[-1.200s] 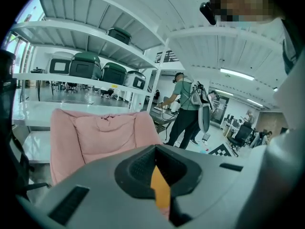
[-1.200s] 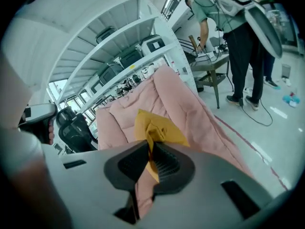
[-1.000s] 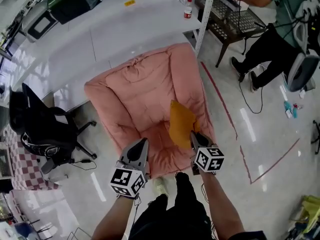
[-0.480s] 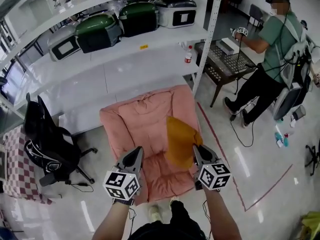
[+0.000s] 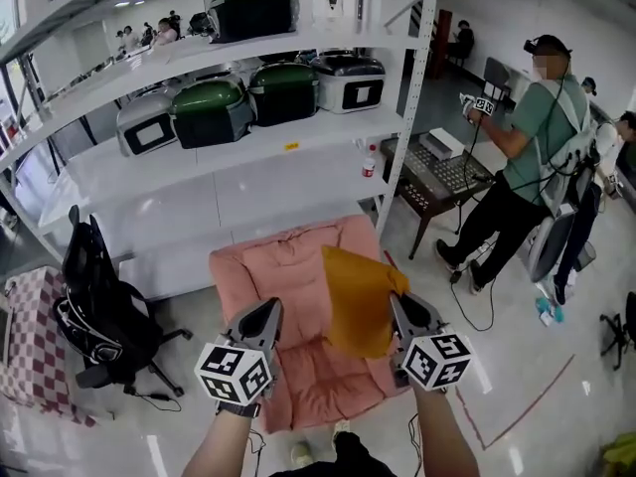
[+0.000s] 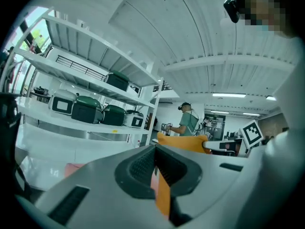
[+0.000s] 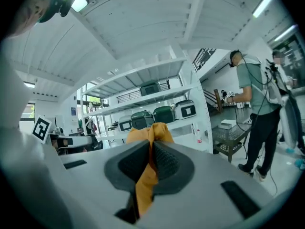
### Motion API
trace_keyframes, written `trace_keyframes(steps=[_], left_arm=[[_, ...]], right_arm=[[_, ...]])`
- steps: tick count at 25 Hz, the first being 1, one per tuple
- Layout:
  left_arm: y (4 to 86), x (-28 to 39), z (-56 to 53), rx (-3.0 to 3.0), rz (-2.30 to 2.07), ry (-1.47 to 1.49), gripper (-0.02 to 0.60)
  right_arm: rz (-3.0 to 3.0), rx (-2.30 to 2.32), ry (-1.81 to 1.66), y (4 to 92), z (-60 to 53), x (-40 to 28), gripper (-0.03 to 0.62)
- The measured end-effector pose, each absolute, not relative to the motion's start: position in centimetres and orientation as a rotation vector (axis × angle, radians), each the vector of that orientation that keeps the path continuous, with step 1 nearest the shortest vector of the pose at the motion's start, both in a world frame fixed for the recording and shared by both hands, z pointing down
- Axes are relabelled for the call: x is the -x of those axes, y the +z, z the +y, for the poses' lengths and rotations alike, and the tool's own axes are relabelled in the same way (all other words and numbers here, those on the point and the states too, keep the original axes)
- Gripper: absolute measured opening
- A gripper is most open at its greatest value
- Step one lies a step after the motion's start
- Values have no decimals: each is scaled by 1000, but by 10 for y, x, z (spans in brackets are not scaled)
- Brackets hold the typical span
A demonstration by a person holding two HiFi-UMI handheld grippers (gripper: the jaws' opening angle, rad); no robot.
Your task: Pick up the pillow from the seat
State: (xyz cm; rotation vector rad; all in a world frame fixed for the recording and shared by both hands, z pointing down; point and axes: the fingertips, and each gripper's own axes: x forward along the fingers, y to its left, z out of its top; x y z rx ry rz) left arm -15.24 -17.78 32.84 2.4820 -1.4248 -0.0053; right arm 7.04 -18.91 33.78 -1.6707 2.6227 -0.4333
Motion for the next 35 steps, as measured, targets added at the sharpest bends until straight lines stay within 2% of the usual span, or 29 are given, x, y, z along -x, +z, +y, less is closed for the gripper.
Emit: trace_keyframes(steps=[15, 35], left_arm=[[239, 158, -155, -2601, -1476, -103, 5], [205, 138, -126, -2659, -1477, -134, 5]], right_arm=[[2587, 1665, -164, 244, -153, -78, 18], [2560, 1655, -19, 195, -116, -96, 17]])
